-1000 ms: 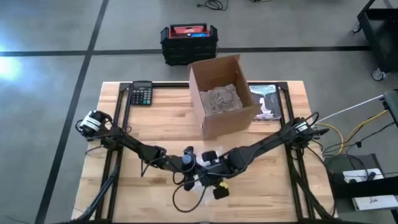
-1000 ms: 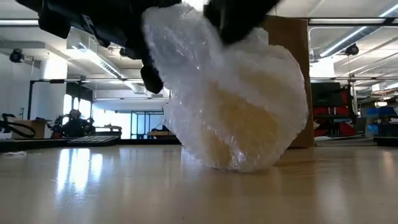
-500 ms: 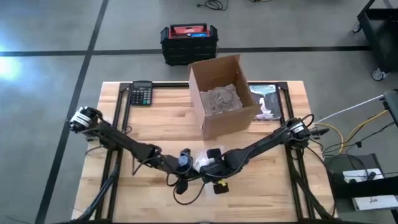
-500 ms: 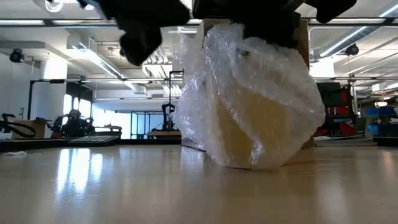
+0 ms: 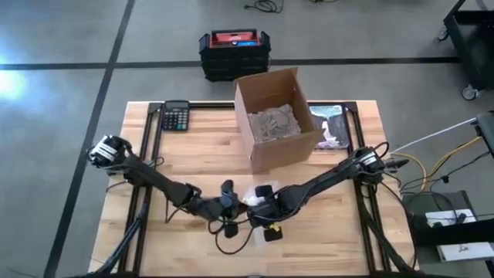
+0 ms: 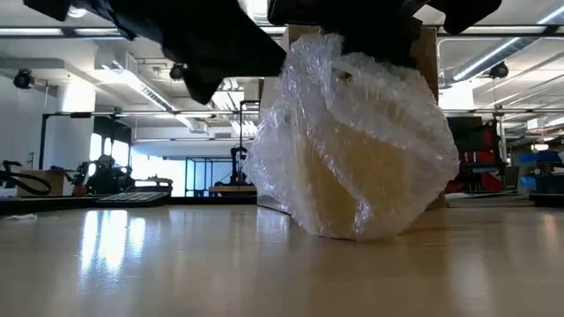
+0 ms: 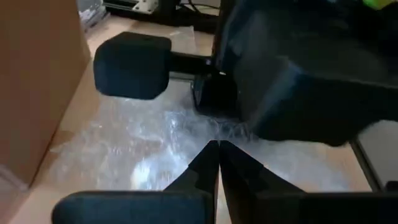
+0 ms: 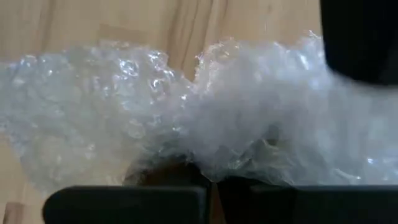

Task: Wrap mug
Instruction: Wrap the yellow cup in bubble wrap

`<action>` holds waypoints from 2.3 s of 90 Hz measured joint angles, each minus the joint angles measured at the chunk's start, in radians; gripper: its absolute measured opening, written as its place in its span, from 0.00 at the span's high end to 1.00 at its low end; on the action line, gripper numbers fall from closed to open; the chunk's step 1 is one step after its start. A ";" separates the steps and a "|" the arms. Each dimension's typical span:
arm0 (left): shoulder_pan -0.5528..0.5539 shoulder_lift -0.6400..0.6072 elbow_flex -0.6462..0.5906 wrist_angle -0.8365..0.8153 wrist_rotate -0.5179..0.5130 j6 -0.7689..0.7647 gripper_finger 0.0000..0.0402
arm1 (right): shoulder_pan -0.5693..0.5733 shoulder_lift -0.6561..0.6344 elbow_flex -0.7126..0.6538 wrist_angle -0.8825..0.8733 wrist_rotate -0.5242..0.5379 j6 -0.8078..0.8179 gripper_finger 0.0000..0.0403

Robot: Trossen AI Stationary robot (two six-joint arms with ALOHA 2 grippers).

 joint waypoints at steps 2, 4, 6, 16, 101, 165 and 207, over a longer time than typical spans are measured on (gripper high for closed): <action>0.003 0.005 0.000 -0.003 0.006 0.000 1.00 | 0.000 -0.003 -0.001 -0.002 -0.001 0.002 0.99; 0.007 0.010 0.000 -0.006 0.012 -0.001 1.00 | 0.000 -0.007 -0.001 -0.006 -0.002 0.006 0.99; 0.010 0.017 0.000 -0.003 0.015 -0.005 1.00 | 0.000 -0.011 0.001 -0.013 -0.002 0.010 0.99; 0.014 0.041 0.000 0.002 0.016 -0.026 1.00 | 0.000 -0.045 0.037 -0.062 -0.007 0.010 0.99; 0.014 0.046 0.004 0.012 0.047 -0.043 1.00 | -0.009 0.070 0.009 0.011 -0.003 -0.009 0.99; 0.015 0.046 0.004 0.011 0.051 -0.045 1.00 | 0.036 -0.282 0.028 -0.395 0.146 0.140 0.99; 0.015 0.046 0.004 0.012 0.057 -0.045 1.00 | 0.046 -0.148 -0.106 0.036 0.071 0.034 0.99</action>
